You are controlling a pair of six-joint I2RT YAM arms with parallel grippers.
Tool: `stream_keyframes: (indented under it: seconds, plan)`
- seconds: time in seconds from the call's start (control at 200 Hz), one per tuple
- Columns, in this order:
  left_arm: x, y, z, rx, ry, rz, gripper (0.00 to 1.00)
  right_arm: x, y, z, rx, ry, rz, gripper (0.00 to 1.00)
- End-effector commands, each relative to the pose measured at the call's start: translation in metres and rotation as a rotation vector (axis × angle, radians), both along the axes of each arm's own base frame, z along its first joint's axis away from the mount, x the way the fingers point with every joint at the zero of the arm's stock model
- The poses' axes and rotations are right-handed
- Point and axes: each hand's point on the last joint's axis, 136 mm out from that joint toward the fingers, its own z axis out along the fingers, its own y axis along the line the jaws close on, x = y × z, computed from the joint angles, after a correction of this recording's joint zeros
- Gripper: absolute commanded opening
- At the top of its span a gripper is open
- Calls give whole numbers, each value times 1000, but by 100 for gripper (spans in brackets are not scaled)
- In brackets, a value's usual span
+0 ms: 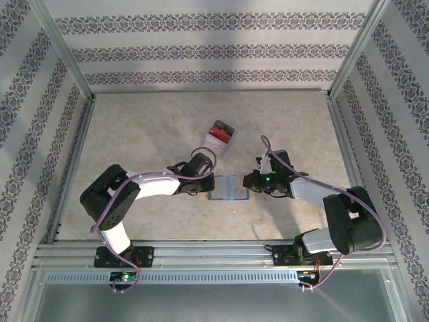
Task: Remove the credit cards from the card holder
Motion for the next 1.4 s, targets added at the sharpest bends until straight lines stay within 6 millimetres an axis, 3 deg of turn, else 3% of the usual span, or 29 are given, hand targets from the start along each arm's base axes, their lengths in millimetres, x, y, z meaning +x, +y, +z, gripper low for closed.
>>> stream_keyframes:
  seconds: [0.0, 0.18, 0.325, 0.565, 0.789, 0.954, 1.179, 1.399]
  plan:
    - [1, 6, -6, 5, 20, 25, 11, 2, -7, 9, -51, -32, 11, 0]
    - [2, 3, 3, -17, 1, 13, 17, 4, -7, 26, -74, -69, 38, 0]
    - [5, 2, 24, -47, -45, 18, 24, 8, -4, 41, -134, -111, 97, 0]
    - [6, 21, 50, -36, -123, 72, 40, 26, 14, 64, -264, -194, 255, 0]
    - [2, 48, 53, -6, -147, 138, 70, 55, 43, 81, -351, -272, 415, 0]
    - [-2, 68, 55, 22, -156, 185, 100, 77, 60, 85, -407, -303, 506, 0]
    - [-8, 98, 56, 89, -170, 247, 99, 112, 75, 88, -454, -349, 563, 0]
    - [-14, 113, 58, 97, -179, 279, 99, 138, 85, 87, -495, -385, 632, 0]
